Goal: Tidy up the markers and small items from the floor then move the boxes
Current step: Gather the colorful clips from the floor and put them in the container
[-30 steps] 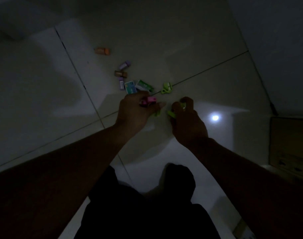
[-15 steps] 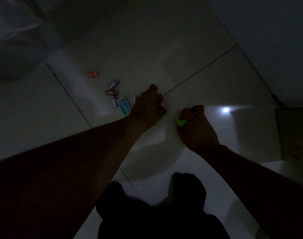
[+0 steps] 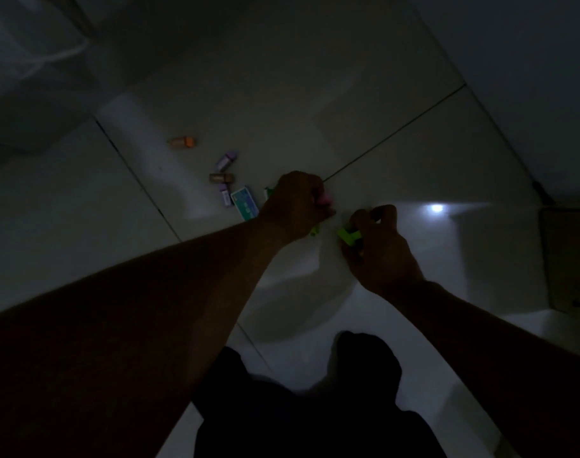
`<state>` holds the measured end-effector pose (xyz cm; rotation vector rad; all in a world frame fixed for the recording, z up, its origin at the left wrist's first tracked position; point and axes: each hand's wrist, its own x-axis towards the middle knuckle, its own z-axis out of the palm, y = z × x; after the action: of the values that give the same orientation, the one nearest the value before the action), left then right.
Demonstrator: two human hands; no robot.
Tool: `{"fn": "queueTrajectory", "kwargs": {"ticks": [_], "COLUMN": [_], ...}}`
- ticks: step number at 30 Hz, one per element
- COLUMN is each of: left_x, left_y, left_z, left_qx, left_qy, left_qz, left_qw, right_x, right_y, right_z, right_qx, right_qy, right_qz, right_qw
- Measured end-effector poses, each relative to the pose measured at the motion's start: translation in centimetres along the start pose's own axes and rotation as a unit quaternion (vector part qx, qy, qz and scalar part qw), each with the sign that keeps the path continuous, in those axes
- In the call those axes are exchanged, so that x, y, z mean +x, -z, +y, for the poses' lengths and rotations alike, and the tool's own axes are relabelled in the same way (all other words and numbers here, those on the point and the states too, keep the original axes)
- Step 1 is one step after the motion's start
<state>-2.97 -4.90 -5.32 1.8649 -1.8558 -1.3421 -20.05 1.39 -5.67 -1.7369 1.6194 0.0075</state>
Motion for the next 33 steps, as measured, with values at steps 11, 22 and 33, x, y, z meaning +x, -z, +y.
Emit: {"fn": "queueTrajectory", "kwargs": {"ticks": [11,22,33], "left_x": [-2.6,-7.7,-10.1], "left_y": [1.8,-0.1,-0.2], "left_z": [1.1,0.6,-0.3], "left_qx": [-0.279,-0.35,-0.336], "left_qy": [0.126,0.188,0.202], "left_qz": [0.097,0.088,0.105], "left_qw": [0.947,0.914,0.914], "right_x": [-0.3,-6.0,-6.6], "right_y": [-0.8,-1.2,-4.7], "right_z": [0.0,-0.4,-1.3], "right_qx": [0.124,0.083,-0.01], "right_qy": [-0.103,-0.072,-0.133], "right_qz": [0.139,0.041,-0.092], "right_qw": [0.977,0.993,0.987]}}
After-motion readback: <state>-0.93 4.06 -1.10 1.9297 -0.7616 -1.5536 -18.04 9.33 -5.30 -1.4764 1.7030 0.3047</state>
